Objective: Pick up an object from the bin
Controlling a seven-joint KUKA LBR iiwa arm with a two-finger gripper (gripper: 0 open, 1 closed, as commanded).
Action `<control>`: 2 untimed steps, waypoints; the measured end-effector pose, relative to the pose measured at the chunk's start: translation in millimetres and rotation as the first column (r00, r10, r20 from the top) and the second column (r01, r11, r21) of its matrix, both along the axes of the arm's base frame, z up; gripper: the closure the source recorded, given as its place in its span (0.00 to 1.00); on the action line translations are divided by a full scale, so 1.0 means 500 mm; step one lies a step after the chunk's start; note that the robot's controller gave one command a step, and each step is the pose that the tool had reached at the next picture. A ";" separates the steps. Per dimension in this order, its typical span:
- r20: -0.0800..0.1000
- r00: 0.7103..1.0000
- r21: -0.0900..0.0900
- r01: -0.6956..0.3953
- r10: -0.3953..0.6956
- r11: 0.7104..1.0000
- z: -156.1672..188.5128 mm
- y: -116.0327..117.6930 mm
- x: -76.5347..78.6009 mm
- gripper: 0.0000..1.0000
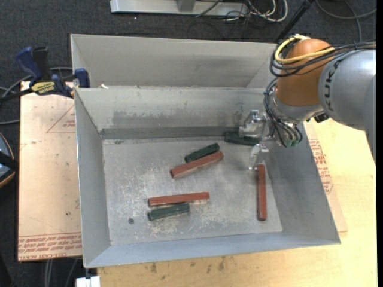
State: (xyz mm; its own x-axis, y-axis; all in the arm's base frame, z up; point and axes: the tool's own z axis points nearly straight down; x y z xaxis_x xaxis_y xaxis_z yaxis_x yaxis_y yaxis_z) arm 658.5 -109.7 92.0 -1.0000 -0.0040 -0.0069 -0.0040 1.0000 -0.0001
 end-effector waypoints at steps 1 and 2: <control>0.002 1.000 0.000 0.000 0.000 1.000 0.001 0.000 0.001 0.00; 0.007 0.999 0.003 0.043 -0.043 0.999 -0.026 0.175 0.005 1.00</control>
Offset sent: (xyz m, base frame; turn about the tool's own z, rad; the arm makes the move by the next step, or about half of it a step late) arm -0.0029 0.0861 -0.0219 0.0442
